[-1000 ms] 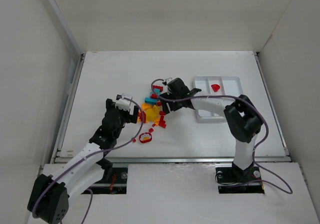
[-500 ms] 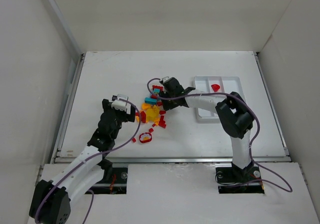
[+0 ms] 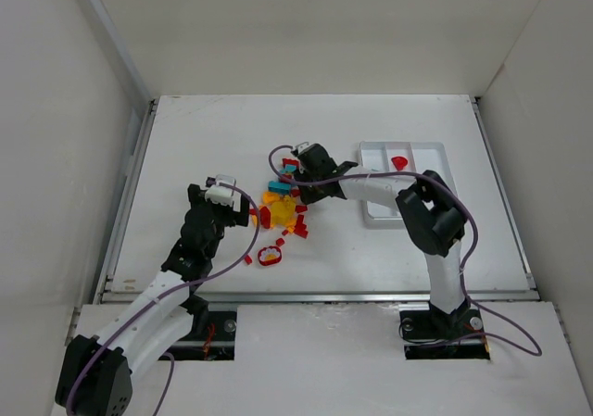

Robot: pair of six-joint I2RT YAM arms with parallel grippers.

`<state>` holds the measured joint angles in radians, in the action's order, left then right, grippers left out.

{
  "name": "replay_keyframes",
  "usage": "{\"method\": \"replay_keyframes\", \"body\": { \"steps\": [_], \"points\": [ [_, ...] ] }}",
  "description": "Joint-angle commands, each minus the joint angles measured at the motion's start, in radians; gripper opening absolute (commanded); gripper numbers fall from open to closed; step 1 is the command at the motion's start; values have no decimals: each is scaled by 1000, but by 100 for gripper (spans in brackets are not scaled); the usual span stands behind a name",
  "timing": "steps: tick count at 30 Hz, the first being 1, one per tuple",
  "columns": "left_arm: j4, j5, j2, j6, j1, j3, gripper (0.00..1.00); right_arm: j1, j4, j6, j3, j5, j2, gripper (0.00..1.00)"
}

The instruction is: Sort the legos into containers by color

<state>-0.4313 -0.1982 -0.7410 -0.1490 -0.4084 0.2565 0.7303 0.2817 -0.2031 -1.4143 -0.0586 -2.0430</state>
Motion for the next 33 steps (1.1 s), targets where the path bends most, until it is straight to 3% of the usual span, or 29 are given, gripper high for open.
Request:
{"method": "replay_keyframes", "body": {
  "steps": [1, 4, 9, 13, 17, 25, 28, 29, 33],
  "points": [
    [-61, 8, 22, -3, 5, -2, 95, 11, 4, -4, -41, -32, -17, 12],
    [-61, 8, 22, -3, 5, -2, 95, 11, 14, -13, -31, -82, 19, 0],
    [-61, 28, 22, -3, 5, -2, 95, -75, 14, -77, 44, -121, 174, 0],
    [-61, 28, 22, -3, 5, -2, 95, -259, 14, -130, 120, -121, 293, 0],
    [-61, 28, 31, -3, 14, -2, 95, -448, 80, -142, 144, -121, 303, 0],
    [-61, 28, 31, -3, 14, -2, 95, -600, 102, -154, 131, -138, 245, 0],
    [-61, 28, 40, -12, 14, -2, 95, -609, 102, -138, 107, -119, 236, 14],
    [-61, 28, 40, -12, 14, -2, 95, -609, 102, -124, 92, -119, 225, 32],
    [-61, 28, 40, -12, 23, -2, 95, -609, 125, -104, 72, -110, 225, 62]
  ]
}}
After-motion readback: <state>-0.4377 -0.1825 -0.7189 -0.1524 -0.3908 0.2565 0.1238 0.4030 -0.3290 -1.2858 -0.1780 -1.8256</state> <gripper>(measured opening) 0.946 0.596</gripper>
